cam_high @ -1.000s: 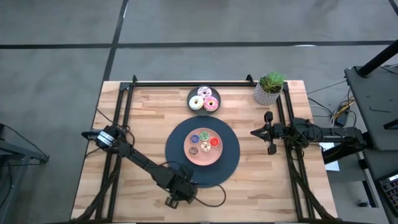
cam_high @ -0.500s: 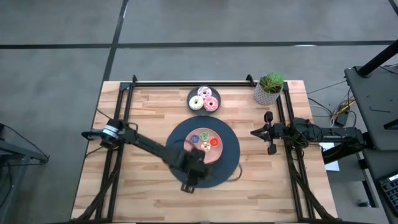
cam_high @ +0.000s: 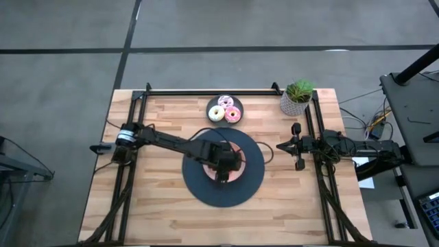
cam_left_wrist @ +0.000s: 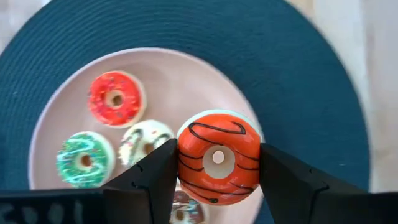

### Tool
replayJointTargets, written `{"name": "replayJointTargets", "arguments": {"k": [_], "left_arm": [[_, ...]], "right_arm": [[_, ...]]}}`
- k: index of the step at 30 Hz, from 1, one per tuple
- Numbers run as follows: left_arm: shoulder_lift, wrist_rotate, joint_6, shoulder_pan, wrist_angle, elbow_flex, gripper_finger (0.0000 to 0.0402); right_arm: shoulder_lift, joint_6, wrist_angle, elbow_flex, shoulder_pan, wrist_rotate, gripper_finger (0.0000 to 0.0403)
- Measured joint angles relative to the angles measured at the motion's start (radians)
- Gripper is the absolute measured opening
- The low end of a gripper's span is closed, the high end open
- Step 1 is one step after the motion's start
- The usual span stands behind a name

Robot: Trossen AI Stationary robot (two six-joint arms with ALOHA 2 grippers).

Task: Pick & Place donuts
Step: Put the small orange donut on the pink plate

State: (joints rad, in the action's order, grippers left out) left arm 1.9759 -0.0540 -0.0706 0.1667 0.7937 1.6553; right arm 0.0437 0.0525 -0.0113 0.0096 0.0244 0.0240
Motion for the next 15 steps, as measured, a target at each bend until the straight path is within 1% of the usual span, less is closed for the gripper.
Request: {"name": "replayJointTargets", "arguments": {"k": [15], "left_arm": [[0.009,0.01,0.02,-0.015,-0.005,-0.008,0.0182]], "right_arm": [[0.0,0.0,0.0,0.0,0.0,0.0,0.0008]]}}
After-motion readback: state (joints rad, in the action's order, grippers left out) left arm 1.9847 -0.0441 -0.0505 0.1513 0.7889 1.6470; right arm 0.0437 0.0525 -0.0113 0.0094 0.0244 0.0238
